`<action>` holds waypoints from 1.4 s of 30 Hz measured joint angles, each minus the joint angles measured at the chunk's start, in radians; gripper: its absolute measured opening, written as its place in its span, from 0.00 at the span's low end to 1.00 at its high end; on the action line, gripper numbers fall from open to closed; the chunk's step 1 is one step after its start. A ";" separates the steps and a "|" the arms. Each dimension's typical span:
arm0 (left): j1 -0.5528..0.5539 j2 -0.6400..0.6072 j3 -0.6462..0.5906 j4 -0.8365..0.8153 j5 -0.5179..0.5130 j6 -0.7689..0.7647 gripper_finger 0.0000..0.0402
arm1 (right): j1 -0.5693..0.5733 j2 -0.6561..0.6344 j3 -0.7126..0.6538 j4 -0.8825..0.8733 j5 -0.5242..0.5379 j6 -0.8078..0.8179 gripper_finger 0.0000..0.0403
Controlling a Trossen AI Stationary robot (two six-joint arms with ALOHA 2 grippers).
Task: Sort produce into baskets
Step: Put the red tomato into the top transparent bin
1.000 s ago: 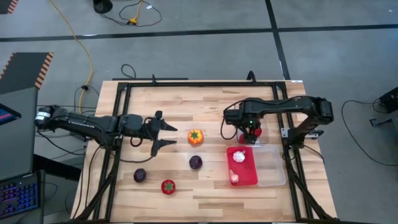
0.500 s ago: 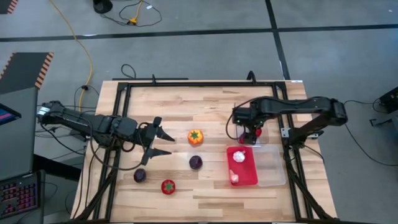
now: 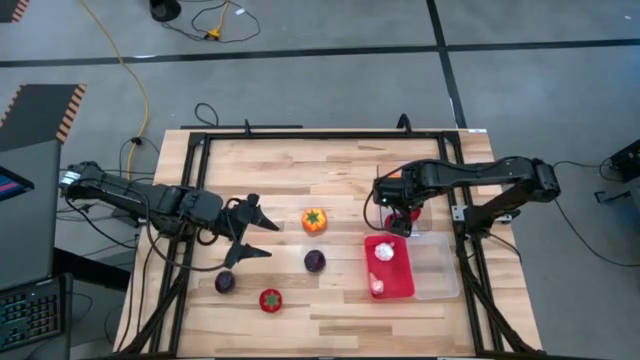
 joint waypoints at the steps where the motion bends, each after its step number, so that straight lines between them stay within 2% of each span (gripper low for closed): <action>1: 0.000 0.000 0.000 0.003 0.005 -0.014 0.85 | 0.000 0.000 0.000 0.004 0.000 0.000 0.96; 5: -0.007 0.000 0.000 0.050 0.076 -0.111 0.89 | 0.000 0.000 0.000 0.026 0.000 -0.001 0.96; 8: -0.040 0.001 0.000 0.081 0.143 -0.109 0.89 | 0.000 0.000 0.000 0.044 0.000 -0.001 0.96; 12: -0.103 0.039 0.016 0.049 0.077 -0.129 0.89 | 0.000 0.000 0.000 0.071 0.000 -0.001 0.96; 17: -0.168 0.174 0.112 -0.101 0.006 -0.172 0.89 | 0.000 0.000 0.000 0.092 0.000 -0.002 0.96; 23: -0.228 0.398 0.286 -0.332 -0.003 -0.207 0.89 | 0.000 0.000 0.000 0.100 0.000 -0.002 0.96; 27: -0.245 0.533 0.392 -0.486 0.006 -0.293 0.89 | 0.000 0.000 0.000 0.131 0.000 -0.002 0.96; 33: -0.262 0.680 0.453 -0.540 0.131 -0.418 0.89 | 0.000 0.000 0.000 0.158 0.000 -0.003 0.96; 37: -0.269 0.747 0.453 -0.529 0.216 -0.426 0.89 | 0.000 0.000 0.000 0.164 0.000 -0.004 0.96; 42: -0.267 0.802 0.453 -0.527 0.257 -0.427 0.89 | 0.000 0.000 0.000 0.168 0.000 -0.004 0.96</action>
